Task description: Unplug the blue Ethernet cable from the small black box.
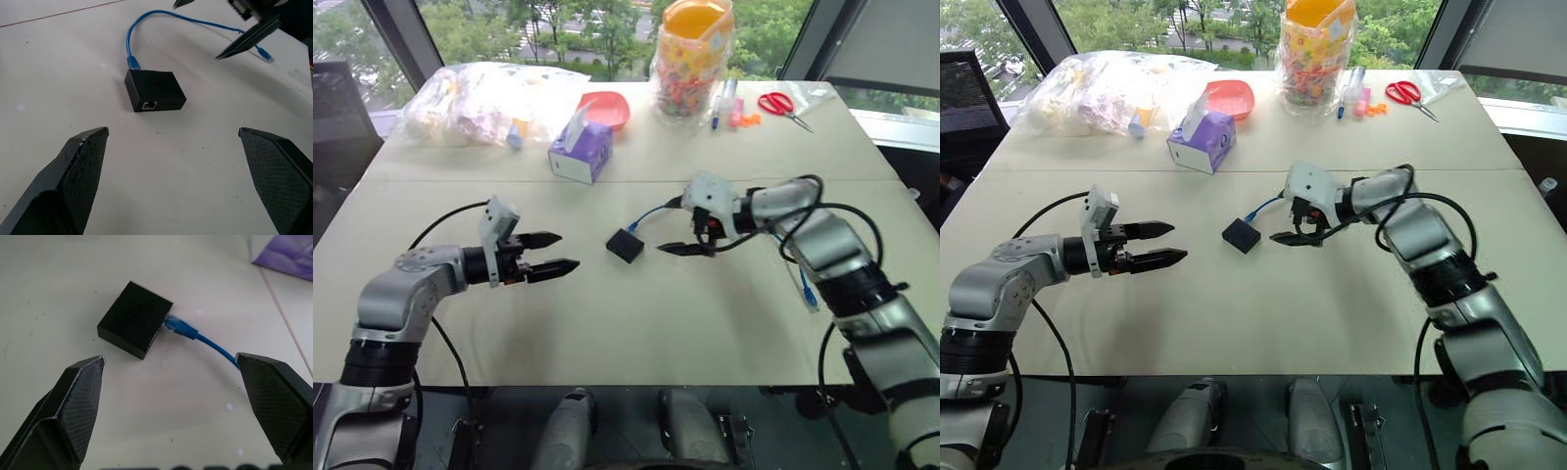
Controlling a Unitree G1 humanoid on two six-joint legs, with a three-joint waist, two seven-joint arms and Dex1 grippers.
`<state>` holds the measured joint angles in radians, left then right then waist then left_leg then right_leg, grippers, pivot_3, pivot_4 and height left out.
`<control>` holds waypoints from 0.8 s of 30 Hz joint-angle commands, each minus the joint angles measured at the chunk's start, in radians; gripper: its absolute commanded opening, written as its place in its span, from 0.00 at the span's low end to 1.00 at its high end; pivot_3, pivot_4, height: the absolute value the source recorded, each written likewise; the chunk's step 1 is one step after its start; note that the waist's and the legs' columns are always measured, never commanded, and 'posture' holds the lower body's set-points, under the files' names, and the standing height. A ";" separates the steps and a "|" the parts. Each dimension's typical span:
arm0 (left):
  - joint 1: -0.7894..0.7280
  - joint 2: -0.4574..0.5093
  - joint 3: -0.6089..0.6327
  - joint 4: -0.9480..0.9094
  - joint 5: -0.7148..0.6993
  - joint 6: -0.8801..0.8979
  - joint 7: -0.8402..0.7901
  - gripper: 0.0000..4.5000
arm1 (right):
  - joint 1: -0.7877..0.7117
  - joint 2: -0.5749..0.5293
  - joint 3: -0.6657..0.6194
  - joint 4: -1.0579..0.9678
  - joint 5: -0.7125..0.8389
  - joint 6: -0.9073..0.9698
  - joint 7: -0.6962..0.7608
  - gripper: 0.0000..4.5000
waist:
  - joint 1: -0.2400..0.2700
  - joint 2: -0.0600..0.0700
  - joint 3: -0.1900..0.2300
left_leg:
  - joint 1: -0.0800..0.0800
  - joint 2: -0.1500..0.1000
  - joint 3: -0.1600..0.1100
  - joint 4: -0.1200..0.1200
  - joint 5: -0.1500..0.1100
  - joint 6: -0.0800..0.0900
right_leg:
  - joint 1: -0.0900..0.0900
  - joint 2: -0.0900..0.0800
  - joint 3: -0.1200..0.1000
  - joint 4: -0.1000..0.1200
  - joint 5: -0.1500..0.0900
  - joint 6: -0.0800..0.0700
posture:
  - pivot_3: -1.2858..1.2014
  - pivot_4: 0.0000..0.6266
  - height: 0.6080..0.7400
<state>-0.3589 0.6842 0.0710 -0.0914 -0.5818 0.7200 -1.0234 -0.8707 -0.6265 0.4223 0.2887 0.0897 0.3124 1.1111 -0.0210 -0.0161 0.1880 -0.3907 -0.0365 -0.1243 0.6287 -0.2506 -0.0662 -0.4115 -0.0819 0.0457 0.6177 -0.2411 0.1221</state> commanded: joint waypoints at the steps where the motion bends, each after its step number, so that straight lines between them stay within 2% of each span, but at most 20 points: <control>1: 0.010 -0.004 0.016 -0.051 -0.024 0.006 0.013 1.00 | -0.081 0.057 0.009 0.136 -0.064 -0.119 0.016 1.00 | -0.001 0.000 0.000 | 0.000 0.000 0.000 0.000 0.000 0.000 | 0.000 0.000 0.000 0.000 0.000 0.000 | 0.52 0.24 1.00; 8: 0.038 -0.009 0.036 -0.093 -0.047 0.026 0.048 1.00 | -0.222 0.177 0.031 0.481 -0.196 -0.361 -0.019 1.00 | -0.012 0.000 0.000 | 0.000 0.000 0.000 0.000 0.001 -0.001 | -0.002 0.000 0.000 0.003 0.000 0.000 | 0.52 0.24 1.00; 13: 0.076 -0.011 0.053 -0.137 -0.064 0.041 0.079 1.00 | -0.268 0.250 0.023 0.627 -0.242 -0.467 -0.034 1.00 | -0.025 0.000 0.000 | 0.000 0.000 0.000 0.000 0.001 -0.002 | -0.002 0.000 0.001 0.006 0.000 0.000 | 0.52 0.24 1.00; 19: 0.111 -0.014 0.069 -0.174 -0.081 0.047 0.115 1.00 | -0.285 0.324 0.014 0.707 -0.267 -0.490 -0.024 1.00 | -0.031 0.001 0.000 | 0.000 -0.001 0.000 0.000 0.002 -0.003 | -0.007 0.001 0.002 0.013 0.000 -0.001 | 0.52 0.24 1.00; 24: 0.135 -0.011 0.080 -0.198 -0.094 0.053 0.137 1.00 | -0.293 0.389 -0.007 0.743 -0.260 -0.427 -0.011 1.00 | -0.047 0.000 0.000 | 0.000 -0.001 0.000 0.000 0.002 -0.004 | -0.007 0.001 0.002 0.014 0.000 -0.001 | 0.52 0.24 1.00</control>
<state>-0.2261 0.6669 0.1179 -0.2503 -0.6575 0.7765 -0.8912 -1.1377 -0.2580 0.4365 1.0282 -0.1788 -0.1349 1.0930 -0.0676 -0.0156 0.1883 -0.3904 -0.0371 -0.1247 0.6287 -0.2485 -0.0699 -0.4181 -0.0813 0.0476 0.6315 -0.2406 0.1210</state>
